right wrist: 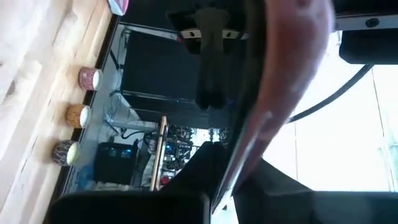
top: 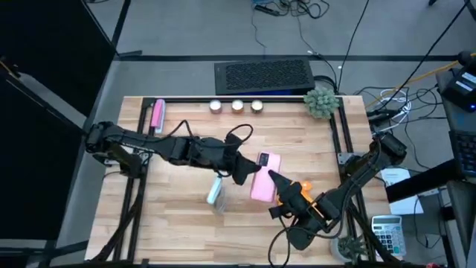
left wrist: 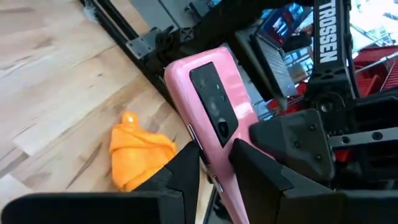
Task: Apply microfiber cloth
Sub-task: Spray the back of the cellphone with a spray bottle
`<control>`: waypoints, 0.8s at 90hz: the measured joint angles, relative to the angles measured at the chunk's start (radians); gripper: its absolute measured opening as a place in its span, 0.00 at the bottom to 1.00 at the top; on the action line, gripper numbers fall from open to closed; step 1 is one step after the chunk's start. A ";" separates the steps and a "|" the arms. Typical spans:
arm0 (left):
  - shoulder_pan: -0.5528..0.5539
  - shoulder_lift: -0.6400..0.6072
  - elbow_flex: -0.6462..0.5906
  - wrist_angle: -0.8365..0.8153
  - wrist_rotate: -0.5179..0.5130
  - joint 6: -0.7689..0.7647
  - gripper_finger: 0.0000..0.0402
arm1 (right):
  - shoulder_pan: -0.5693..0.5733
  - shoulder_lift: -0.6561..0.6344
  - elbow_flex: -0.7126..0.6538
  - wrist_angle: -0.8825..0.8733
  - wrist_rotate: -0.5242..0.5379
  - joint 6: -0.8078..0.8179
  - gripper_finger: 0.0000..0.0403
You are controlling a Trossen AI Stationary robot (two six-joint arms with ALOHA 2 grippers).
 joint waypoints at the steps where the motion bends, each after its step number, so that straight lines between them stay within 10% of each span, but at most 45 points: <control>1: 0.001 0.000 0.000 0.000 0.009 -0.002 0.20 | 0.000 0.000 0.000 0.000 -0.001 0.000 0.03; 72: 0.016 0.022 0.000 0.036 0.095 0.018 0.41 | -0.005 0.003 0.001 0.068 -0.052 -0.018 0.03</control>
